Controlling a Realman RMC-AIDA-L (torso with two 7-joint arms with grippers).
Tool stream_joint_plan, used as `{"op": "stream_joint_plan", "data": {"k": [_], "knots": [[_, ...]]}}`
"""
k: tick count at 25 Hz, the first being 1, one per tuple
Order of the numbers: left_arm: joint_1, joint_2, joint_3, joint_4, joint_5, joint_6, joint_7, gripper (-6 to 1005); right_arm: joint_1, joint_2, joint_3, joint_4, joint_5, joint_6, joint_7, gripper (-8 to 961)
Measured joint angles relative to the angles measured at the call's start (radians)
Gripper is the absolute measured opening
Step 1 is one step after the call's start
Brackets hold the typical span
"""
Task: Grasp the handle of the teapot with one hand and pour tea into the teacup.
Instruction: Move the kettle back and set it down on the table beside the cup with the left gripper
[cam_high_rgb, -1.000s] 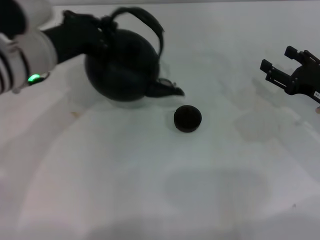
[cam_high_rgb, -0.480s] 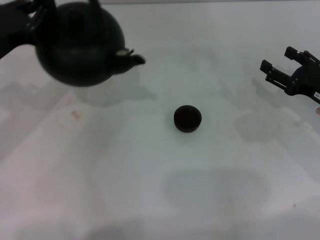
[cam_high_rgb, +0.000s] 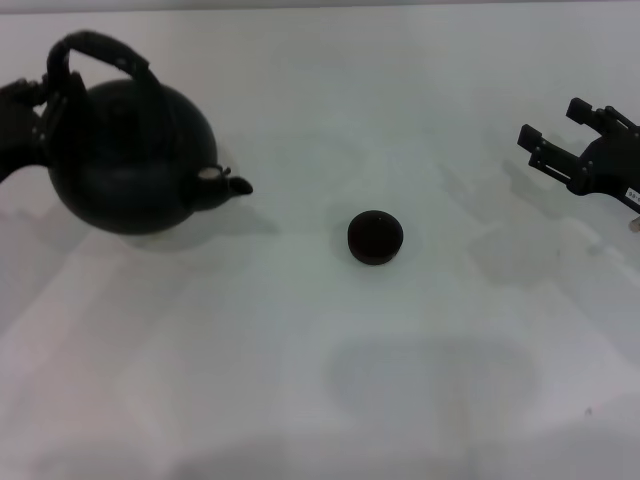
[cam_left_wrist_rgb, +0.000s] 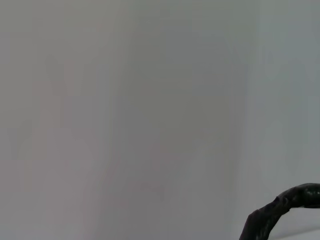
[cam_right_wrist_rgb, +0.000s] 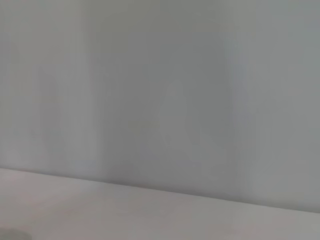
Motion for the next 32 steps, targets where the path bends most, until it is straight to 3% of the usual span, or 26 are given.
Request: {"op": "stream_joint_plan", "data": {"k": [21,32], "knots": [[-0.073,0.005,-0.068,-0.204,0.008,-0.011,0.102,132,0.010,0.000,-0.002,0.000,0.000,-0.005,0.001,844],[-0.094,0.005,-0.069,-0.231,0.012,-0.015,0.102,132,0.010,0.000,-0.001,0.005,0.000,-0.005,-0.001,844]]}}
